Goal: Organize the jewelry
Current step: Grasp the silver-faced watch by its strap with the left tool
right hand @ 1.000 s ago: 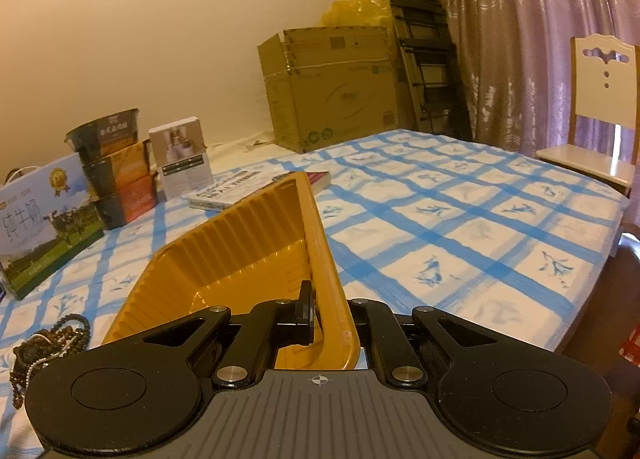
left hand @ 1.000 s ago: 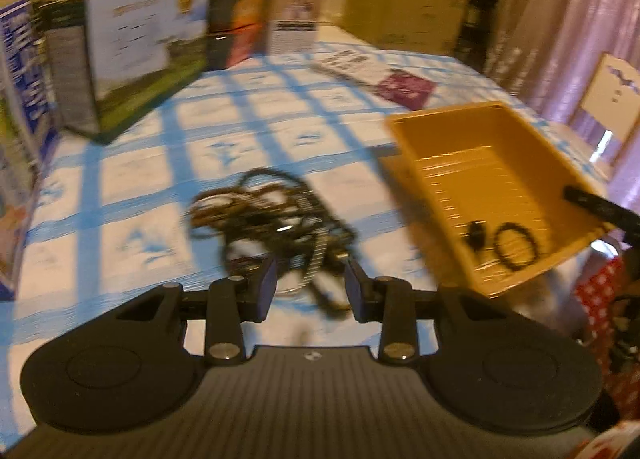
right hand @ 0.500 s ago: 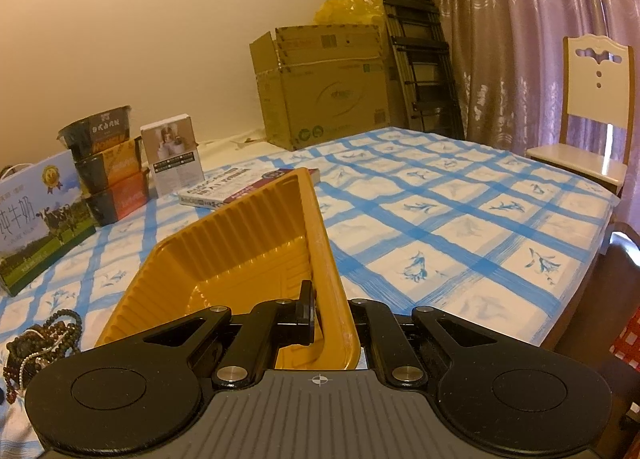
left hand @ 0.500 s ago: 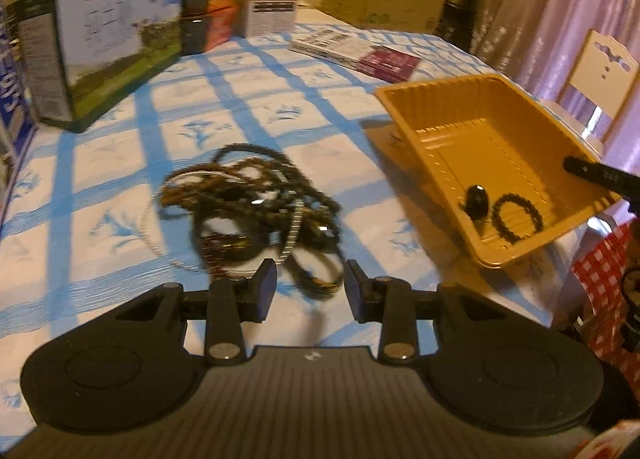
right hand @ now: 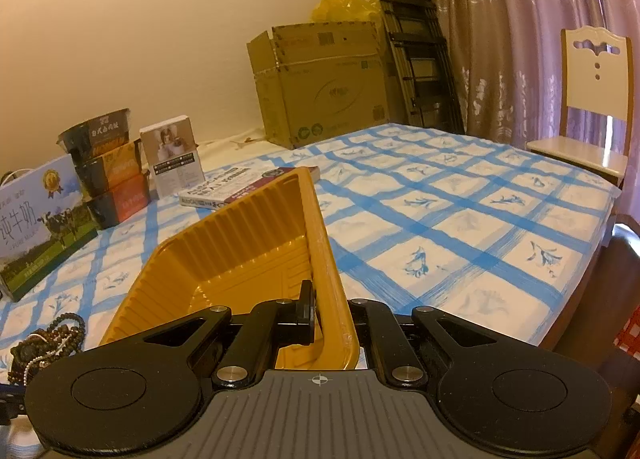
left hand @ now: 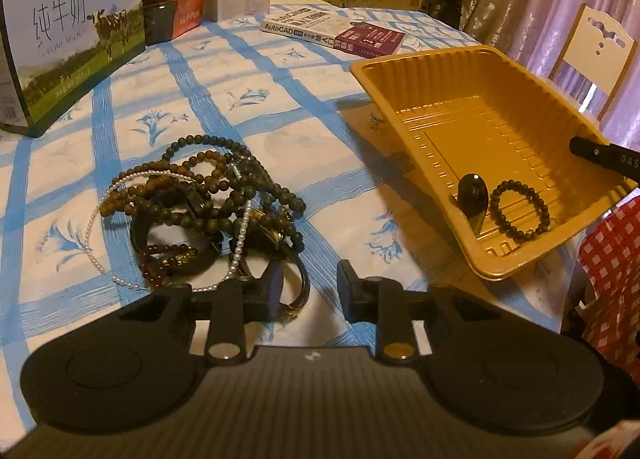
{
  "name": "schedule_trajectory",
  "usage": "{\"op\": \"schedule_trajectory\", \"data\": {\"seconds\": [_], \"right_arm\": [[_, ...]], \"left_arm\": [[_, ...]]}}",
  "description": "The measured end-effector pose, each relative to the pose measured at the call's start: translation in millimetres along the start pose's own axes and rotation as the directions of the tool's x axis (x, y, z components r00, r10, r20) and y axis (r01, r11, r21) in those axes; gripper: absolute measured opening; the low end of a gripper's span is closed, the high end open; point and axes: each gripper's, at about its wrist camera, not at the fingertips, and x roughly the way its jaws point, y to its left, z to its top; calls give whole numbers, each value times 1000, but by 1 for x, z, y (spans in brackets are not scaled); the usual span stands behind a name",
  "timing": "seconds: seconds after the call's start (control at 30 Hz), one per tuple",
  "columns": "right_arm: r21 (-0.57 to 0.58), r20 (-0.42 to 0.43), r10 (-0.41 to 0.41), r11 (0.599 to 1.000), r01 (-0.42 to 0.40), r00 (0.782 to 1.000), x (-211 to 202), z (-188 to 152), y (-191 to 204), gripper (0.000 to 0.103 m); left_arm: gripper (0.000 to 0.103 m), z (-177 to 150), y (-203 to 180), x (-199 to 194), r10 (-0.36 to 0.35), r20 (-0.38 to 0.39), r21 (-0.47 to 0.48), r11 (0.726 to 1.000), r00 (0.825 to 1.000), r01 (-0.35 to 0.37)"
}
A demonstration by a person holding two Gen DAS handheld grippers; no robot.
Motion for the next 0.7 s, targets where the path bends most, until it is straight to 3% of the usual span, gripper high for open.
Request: {"op": "schedule_trajectory", "data": {"seconds": [0.1, 0.23, 0.7], "right_arm": [[3, -1, -2, 1000, 2, 1000, 1, 0, -1, 6], [13, -5, 2, 1000, -2, 1000, 0, 0, -1, 6], [13, -5, 1, 1000, -1, 1000, 0, 0, -1, 6]], "left_arm": [[21, 0, -2, 4, 11, -10, 10, 1000, 1000, -11], [6, -3, -1, 6, 27, -31, 17, 1000, 999, -26], [6, -29, 11, -38, 40, -91, 58, 998, 995, -35]]}}
